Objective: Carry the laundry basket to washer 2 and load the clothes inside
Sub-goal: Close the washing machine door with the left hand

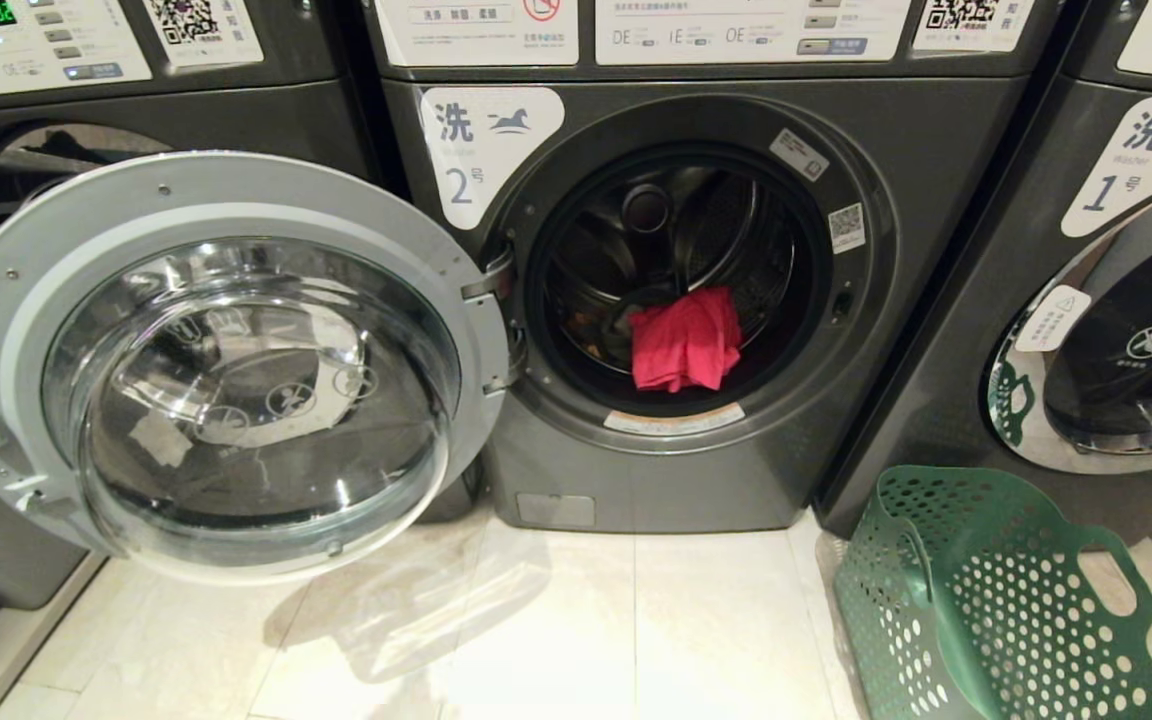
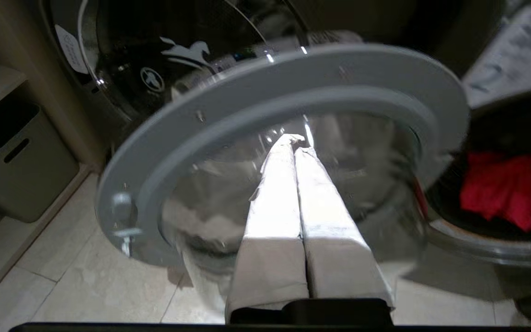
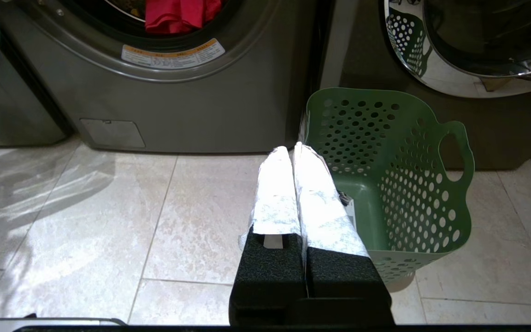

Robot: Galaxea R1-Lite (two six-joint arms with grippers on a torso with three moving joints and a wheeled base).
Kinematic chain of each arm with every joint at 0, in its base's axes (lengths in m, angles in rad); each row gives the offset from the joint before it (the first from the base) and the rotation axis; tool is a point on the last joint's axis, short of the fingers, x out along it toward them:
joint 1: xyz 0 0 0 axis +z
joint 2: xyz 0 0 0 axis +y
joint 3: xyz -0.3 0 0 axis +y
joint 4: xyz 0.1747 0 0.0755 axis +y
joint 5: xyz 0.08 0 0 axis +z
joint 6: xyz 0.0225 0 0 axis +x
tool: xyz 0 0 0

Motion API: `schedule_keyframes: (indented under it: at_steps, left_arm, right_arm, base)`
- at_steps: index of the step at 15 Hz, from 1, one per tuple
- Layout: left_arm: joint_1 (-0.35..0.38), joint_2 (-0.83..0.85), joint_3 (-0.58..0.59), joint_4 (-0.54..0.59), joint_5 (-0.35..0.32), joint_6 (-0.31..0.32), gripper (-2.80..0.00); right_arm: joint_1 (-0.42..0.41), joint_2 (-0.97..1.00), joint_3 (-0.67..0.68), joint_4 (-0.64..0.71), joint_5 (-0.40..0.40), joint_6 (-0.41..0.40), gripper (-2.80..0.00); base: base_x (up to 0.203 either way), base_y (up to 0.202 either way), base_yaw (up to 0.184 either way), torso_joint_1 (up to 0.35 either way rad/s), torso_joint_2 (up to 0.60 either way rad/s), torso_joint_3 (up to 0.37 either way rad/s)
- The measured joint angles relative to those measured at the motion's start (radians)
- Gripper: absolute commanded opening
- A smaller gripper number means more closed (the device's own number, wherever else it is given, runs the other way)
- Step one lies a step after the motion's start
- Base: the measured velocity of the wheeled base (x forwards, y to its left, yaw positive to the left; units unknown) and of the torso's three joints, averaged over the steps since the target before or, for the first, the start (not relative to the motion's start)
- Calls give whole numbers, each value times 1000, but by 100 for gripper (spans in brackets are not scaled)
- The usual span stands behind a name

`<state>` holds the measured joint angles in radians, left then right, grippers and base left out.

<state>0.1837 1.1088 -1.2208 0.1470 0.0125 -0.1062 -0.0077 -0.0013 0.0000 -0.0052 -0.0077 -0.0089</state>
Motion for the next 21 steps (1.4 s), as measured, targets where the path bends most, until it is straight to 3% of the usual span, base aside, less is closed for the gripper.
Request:
schedule_keyframes:
  at_steps: [3,6,8,10,13,21]
  left_arm:
    - [180,250,-214,-96,-115,-18,-280]
    - [255,434,-404,-99,-171,-27,-280]
    - [276,522,-494,-37,-256,-54,-280]
    - [291,601,-585,18,-315,-121,-280]
    - [298,721,-690,30,-337,-189,-280]
    - [293,833,-714,45,-367,-196,-280]
  right_arm:
    - [0,0,0,0,-1,1,-280]
    - [0,0,0,0,-1,2,-280]
    - [0,0,0,0,-1,5,-280]
    - [0,0,0,0,-3,12,-280]
    - [0,0,0,0,-25,38,-280]
    - [0,0,0,-2,-27,37,-280]
  base:
    - [0,0,0,0,0,0]
    - [0,0,0,0,0,0]
    - [0,0,0,0,0,0]
    - [0,0,0,0,0,0]
    - [0,0,0,0,0,0]
    - [0,0,0,0,0,0]
